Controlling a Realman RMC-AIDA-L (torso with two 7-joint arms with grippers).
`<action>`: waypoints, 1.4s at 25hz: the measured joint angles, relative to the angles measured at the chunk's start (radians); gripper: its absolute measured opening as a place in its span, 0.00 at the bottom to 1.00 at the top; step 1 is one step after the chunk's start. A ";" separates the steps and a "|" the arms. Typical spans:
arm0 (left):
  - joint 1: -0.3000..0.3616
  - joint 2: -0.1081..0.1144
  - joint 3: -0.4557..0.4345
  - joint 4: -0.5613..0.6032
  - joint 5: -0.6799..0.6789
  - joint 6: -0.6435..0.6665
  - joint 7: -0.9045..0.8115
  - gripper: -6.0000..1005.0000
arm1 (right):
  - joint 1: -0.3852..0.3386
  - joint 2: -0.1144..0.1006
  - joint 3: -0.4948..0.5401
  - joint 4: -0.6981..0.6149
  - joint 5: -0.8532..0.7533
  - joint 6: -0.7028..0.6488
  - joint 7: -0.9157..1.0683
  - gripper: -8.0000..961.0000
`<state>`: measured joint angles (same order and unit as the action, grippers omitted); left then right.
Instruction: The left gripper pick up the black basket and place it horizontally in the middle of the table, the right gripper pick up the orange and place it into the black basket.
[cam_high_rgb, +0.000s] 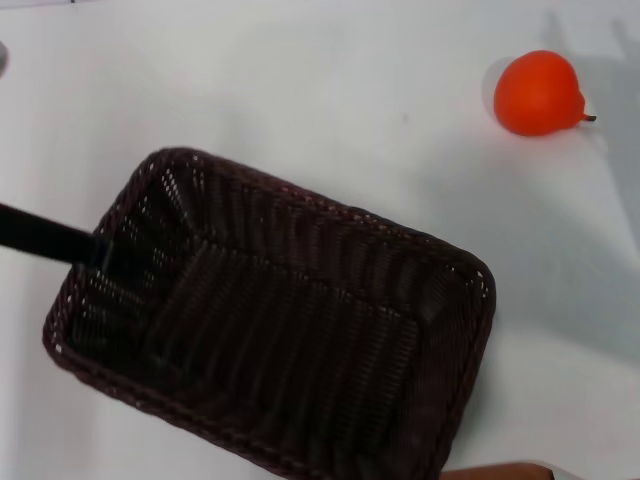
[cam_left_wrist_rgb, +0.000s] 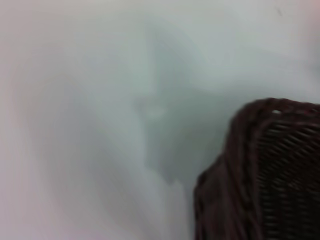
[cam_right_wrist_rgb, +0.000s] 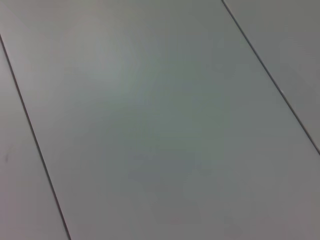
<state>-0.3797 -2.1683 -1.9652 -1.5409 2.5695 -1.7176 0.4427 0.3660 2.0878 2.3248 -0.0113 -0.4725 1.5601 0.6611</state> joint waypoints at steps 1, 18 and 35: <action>0.000 0.000 -0.010 -0.004 -0.001 0.011 -0.016 0.28 | 0.002 0.000 0.001 0.009 0.000 -0.008 0.000 0.95; 0.066 0.001 -0.065 -0.072 -0.011 0.140 -0.438 0.14 | 0.092 -0.010 0.037 0.270 -0.012 -0.331 -0.008 0.95; 0.182 -0.001 0.087 -0.141 -0.036 0.268 -0.579 0.14 | 0.123 -0.042 0.001 0.282 -0.033 -0.400 -0.006 0.95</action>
<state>-0.1978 -2.1696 -1.8785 -1.6823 2.5337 -1.4493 -0.1365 0.4893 2.0455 2.3254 0.2707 -0.5055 1.1597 0.6548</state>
